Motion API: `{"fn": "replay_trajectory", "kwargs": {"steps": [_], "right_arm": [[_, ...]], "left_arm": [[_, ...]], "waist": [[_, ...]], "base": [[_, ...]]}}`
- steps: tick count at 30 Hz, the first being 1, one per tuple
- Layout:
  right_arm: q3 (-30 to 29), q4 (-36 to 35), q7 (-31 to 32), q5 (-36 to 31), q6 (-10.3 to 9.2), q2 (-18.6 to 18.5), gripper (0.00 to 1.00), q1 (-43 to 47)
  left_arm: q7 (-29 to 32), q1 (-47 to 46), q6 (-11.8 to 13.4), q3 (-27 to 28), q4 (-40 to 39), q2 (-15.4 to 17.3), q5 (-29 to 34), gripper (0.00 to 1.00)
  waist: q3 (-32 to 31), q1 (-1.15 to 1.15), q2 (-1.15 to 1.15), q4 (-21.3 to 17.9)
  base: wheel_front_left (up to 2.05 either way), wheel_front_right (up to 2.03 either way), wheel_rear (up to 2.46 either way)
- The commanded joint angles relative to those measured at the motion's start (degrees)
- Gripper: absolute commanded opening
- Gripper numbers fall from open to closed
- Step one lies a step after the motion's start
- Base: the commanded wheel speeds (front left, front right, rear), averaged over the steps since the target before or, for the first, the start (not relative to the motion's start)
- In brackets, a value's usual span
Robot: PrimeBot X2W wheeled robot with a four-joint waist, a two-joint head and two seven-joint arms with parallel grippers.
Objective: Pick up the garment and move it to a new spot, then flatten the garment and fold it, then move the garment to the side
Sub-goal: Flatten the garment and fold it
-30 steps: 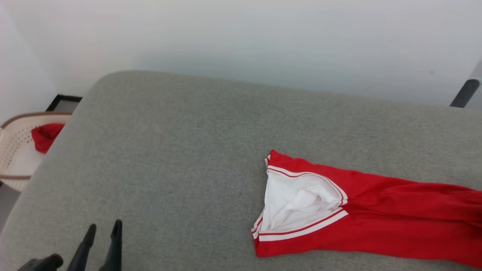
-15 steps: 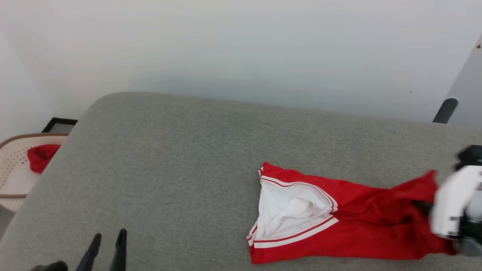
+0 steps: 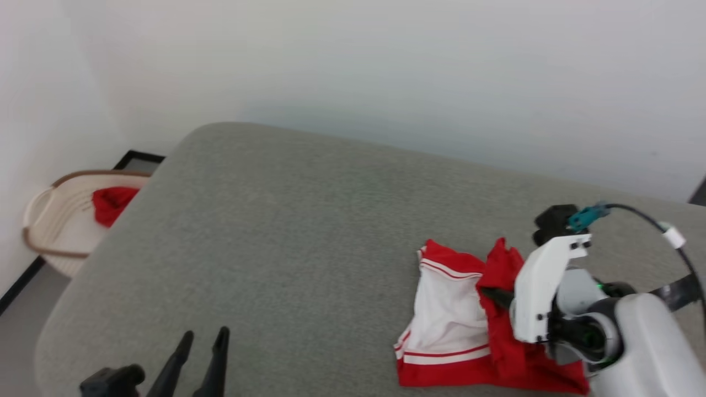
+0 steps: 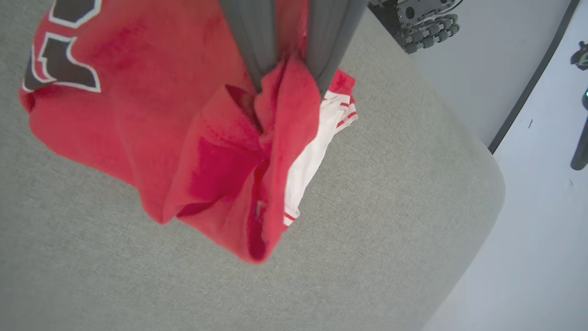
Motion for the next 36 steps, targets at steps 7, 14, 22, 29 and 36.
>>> {"fn": "replay_trajectory", "kwargs": {"steps": [7,14,22,29,36], "right_arm": [[2.3,8.7,-6.1,-3.2,-0.04,2.4,0.0,-3.2],[4.5,16.5,-10.9,-5.3,-0.04,3.1,0.64,-6.6],[7.5,17.2,-12.5,-1.8,-0.04,2.0,1.0,-8.7],[7.8,11.6,-15.4,2.3,-0.04,-1.8,1.0,-7.3],[6.5,4.3,-23.2,2.6,-0.04,-8.4,1.0,-4.3]], "left_arm": [[0.0,-2.6,-1.1,-1.7,2.2,-1.3,0.4,1.0],[-0.8,-3.7,-1.6,-2.0,3.8,-1.9,0.3,1.0],[-1.6,-3.1,-1.2,-0.9,4.6,-1.4,0.2,1.0],[-2.3,-2.0,-0.5,0.6,3.5,-0.5,0.6,1.0],[-2.8,-1.2,0.3,2.4,1.8,0.3,1.8,1.0]], "waist": [[1.1,0.0,0.0,5.7],[2.0,0.0,0.0,6.4],[1.5,0.0,0.0,2.9],[0.8,0.0,0.0,-2.3],[0.7,0.0,0.0,-8.0]], "base": [[0.0,0.0,0.0],[0.0,0.0,0.0],[0.0,0.0,0.0],[0.0,0.0,0.0],[0.0,0.0,0.0]]}}
